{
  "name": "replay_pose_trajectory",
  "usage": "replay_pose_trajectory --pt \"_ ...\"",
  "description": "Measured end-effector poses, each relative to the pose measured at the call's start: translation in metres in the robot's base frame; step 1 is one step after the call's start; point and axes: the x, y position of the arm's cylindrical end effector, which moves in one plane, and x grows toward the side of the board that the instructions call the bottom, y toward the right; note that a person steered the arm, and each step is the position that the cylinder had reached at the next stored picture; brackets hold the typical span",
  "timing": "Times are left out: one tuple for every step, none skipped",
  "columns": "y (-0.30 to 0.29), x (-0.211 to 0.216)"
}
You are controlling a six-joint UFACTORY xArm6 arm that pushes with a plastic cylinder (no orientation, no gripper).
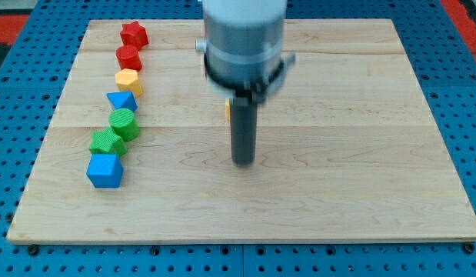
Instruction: Drag the hexagon to the top left side of the heart
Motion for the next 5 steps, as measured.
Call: replay_pose_trajectory --pt "-0.074 0.060" --pt "-0.188 0.048" --pt "-0.212 -0.001" --pt "-0.195 -0.019" --pt "-0.193 -0.054"
